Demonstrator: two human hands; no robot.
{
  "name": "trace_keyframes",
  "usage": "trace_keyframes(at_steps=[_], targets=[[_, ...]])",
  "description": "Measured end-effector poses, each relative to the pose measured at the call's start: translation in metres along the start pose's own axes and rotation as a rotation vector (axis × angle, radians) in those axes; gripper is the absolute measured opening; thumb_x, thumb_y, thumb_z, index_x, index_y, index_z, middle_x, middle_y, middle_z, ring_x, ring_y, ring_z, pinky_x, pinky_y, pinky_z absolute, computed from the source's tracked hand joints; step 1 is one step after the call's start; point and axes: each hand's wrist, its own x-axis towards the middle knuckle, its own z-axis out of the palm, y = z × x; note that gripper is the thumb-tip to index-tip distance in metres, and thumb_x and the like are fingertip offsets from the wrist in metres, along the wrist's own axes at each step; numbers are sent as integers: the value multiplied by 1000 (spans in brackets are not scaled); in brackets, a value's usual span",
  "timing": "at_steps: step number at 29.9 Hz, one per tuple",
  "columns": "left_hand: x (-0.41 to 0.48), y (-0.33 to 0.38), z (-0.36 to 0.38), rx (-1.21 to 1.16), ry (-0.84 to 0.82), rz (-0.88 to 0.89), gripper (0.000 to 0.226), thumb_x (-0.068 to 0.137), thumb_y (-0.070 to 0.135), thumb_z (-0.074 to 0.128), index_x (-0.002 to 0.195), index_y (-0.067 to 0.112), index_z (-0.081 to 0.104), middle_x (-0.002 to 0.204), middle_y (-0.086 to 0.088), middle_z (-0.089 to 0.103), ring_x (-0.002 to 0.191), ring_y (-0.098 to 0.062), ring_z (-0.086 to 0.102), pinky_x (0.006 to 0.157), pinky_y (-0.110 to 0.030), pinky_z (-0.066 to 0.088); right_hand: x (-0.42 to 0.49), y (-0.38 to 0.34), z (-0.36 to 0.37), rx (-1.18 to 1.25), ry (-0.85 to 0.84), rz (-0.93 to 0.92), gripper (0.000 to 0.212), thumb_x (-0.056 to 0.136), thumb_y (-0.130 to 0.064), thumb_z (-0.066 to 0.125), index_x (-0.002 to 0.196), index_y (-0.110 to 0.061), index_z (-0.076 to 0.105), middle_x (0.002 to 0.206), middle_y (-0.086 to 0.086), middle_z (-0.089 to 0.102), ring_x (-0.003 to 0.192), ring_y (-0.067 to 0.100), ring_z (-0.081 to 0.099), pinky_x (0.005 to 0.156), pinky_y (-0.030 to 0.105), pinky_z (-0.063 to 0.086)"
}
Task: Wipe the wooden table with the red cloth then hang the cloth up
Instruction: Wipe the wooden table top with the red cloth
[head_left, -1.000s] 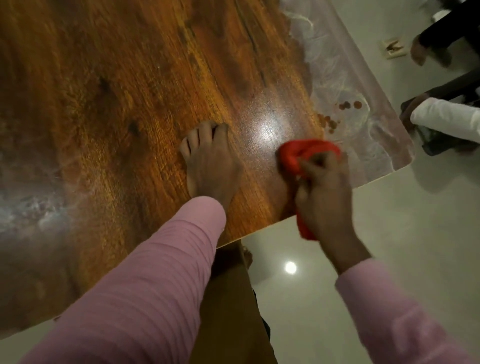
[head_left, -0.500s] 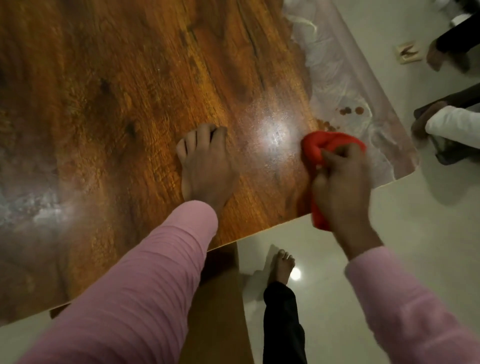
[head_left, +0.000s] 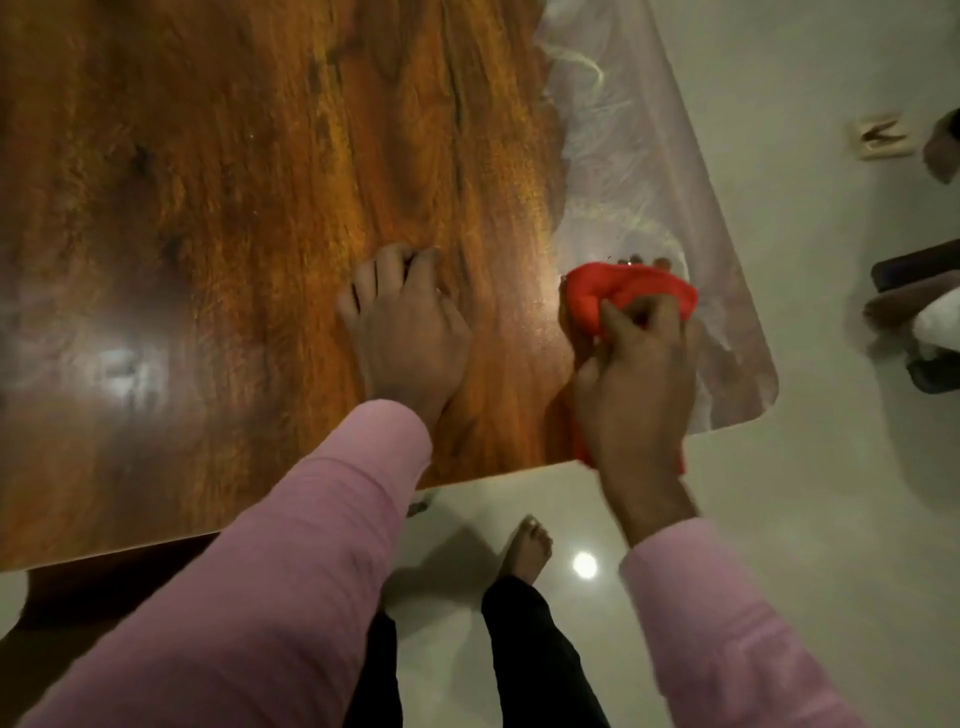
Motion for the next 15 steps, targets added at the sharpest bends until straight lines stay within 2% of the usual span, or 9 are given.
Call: trace_keyframes(at_steps=[2,5,7,10,12,14,15], targets=[[4,9,7,24,16,-41,45,88,24,38,129,16,56,131,-8,51,121,-30,43,102,-48,32,-17,-15,4,15,-26,-100,45,80,-18,43,118,-21,67,115,6,54,114,32,42,89,42,48],[3,8,13,44,55,-36,47,84,23,37,126,15,58,128,-11,53,118,-32,45,98,-48,34,-43,-14,2,72,-118,-364,45,79,-20,41,116,-17,67,110,5,59,99,25,46,80,28,37],[1,8,14,59,67,-22,46,83,22,39,124,14,59,127,-11,53,117,-33,45,98,-48,33,-37,9,-8,89,-137,-400,44,80,-17,42,115,-14,68,109,7,60,97,25,49,77,27,37],[0,10,16,49,80,-19,43,85,20,42,125,13,58,125,-12,53,114,-32,45,97,-47,32,-7,52,-22,40,-53,-239,39,76,-5,57,112,-13,70,108,10,59,97,32,52,81,35,43],[0,11,18,53,89,-18,42,86,19,42,124,13,58,124,-11,53,113,-32,46,97,-46,31,17,67,-27,33,-26,-66,38,78,-5,58,112,-16,70,109,9,58,100,31,49,82,41,46],[1,11,18,60,91,-29,42,87,19,40,124,12,58,123,-11,53,113,-31,47,97,-46,31,22,56,-23,14,-1,27,36,79,-8,57,112,-17,70,109,8,56,101,29,46,83,40,44],[0,11,17,63,89,-35,43,87,20,40,125,12,58,124,-11,53,113,-31,46,98,-46,31,18,46,-20,20,-9,17,37,77,-8,58,111,-17,70,109,8,56,101,29,47,83,37,42]])
